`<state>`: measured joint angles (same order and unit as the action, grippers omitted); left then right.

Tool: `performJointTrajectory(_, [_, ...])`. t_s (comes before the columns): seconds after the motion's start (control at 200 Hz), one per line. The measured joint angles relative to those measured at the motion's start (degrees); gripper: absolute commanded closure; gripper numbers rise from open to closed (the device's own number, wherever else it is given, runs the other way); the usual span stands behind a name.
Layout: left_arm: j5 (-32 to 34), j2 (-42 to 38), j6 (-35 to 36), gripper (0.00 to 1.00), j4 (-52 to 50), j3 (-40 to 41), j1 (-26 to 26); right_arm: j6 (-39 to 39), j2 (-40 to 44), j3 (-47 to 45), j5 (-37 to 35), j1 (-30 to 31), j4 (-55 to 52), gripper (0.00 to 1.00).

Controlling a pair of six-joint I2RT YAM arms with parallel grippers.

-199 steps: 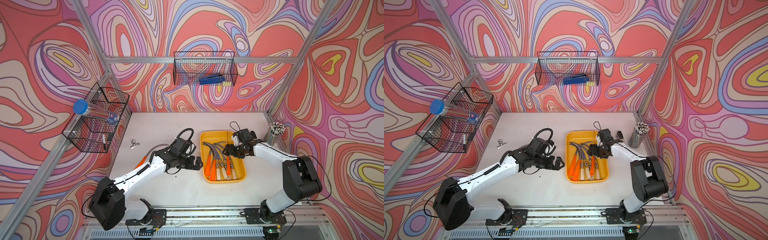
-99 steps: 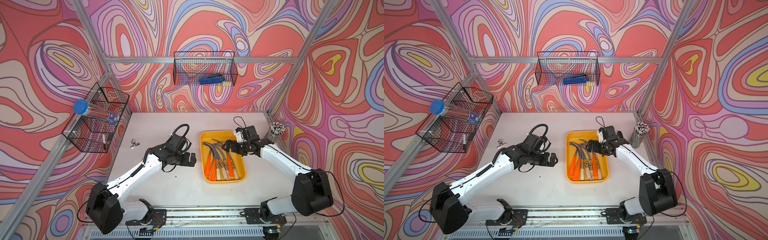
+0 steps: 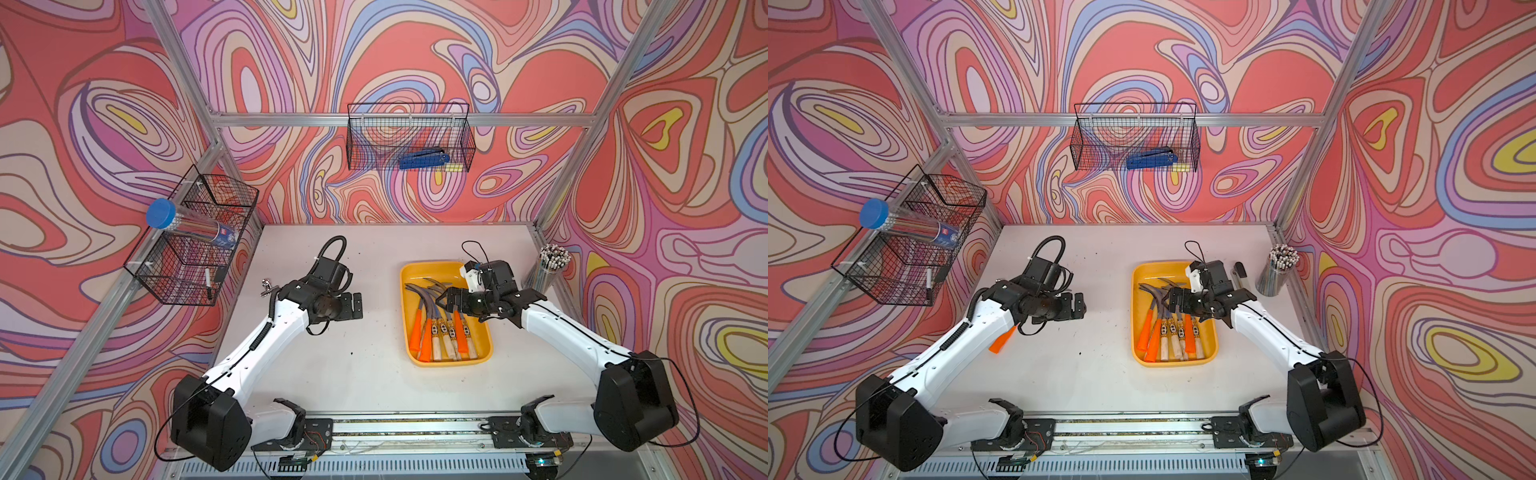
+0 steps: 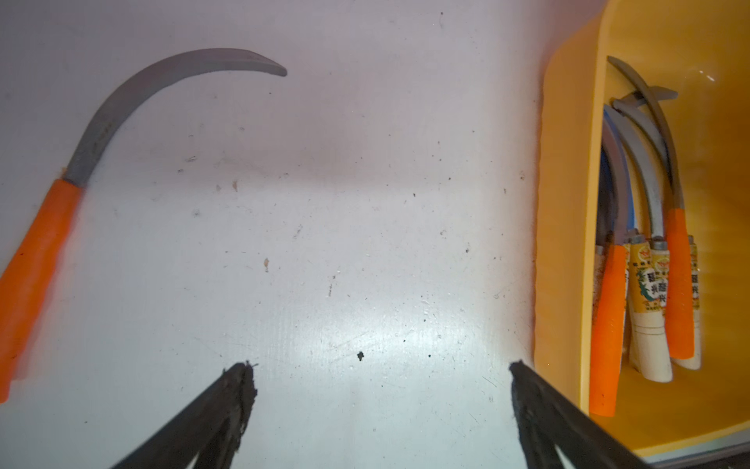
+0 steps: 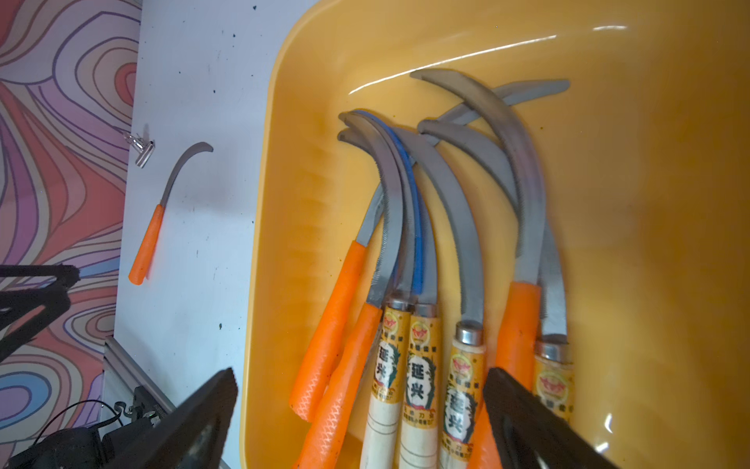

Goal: Put small sickles into storage boxes
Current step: Pick up the sickle at the center of the board.

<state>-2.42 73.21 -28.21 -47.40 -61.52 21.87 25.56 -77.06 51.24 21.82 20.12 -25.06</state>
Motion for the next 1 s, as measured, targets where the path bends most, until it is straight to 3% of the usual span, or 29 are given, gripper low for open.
performJointTrajectory(0.24, [1.75, 0.52, 1.22, 0.0, -1.29, 0.0, -6.69, 1.97, 0.02, -1.38, 1.14, 2.95, 4.42, 0.01])
performJointTrajectory(0.531, [2.8, 2.47, 1.49, 0.0, -1.27, 0.02, -18.4, 3.54, -1.22, -1.99, 3.04, 4.35, 8.79, 0.02])
performJointTrajectory(0.866, [-6.16, 12.72, 2.8, 0.0, 2.51, 0.0, -34.12, 5.05, -2.58, -3.85, 5.95, 5.44, 15.37, 0.01])
performJointTrajectory(1.002, [-6.6, 15.69, 3.76, 0.0, 4.22, -1.07, -35.69, 5.7, -2.62, -5.42, 7.23, 5.46, 18.29, 0.01])
